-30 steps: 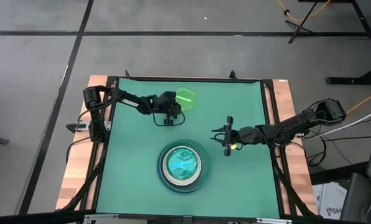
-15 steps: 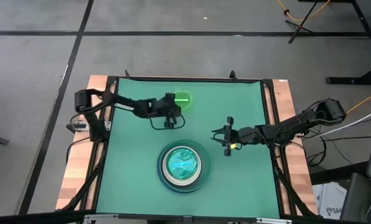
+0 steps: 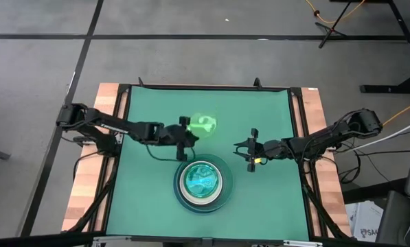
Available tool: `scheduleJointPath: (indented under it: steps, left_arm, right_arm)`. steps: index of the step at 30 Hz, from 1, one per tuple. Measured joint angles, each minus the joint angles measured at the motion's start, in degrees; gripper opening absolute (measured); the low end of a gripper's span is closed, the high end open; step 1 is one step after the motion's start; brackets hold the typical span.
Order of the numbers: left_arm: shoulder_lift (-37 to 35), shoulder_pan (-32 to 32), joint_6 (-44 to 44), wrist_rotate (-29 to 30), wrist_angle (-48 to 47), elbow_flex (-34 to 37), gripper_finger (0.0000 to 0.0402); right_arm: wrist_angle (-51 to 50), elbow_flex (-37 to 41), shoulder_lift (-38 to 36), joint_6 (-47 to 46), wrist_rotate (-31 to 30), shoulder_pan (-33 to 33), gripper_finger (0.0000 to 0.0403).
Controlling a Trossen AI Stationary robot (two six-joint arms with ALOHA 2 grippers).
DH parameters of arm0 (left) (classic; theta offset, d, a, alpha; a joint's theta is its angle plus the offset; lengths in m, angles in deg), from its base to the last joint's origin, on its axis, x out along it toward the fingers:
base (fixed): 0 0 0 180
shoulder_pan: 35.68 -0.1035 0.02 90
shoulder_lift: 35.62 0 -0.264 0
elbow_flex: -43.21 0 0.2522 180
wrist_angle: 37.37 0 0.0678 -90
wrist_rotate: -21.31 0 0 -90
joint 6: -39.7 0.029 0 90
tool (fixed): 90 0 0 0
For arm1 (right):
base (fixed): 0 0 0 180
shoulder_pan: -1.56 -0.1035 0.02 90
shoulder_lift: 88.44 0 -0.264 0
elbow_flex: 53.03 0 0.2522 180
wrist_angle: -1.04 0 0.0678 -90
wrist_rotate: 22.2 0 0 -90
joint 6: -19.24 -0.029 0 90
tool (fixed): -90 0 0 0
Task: Stack plastic plates
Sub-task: Stack the green transparent plate on top of the blue transparent plate
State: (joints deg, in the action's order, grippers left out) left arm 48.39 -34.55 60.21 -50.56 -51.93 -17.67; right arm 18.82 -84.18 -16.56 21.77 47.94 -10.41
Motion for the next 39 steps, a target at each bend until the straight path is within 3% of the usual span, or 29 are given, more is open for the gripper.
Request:
scheduleJointPath:
  steps: [18,23,32,39]
  left_arm:
    - [-1.5,22.5,-13.5,0.9,1.4,0.0,0.0002]
    - [-0.3,26.8,-17.1,5.1,2.1,0.0,0.0002]
    - [7.2,32.7,-19.9,10.0,-3.9,-9.5,0.0002]
    - [13.6,33.7,-21.9,8.8,-6.7,-12.1,0.0002]
  right_arm:
    - [0.1,0.0,0.0,-0.9,-0.6,0.0,0.0147]
    - [0.1,0.0,0.0,-0.8,-0.6,0.0,0.0147]
    - [0.5,0.0,0.0,-0.8,-0.6,0.0,0.0147]
    - [0.9,0.0,0.0,-0.8,0.7,0.0,0.0147]
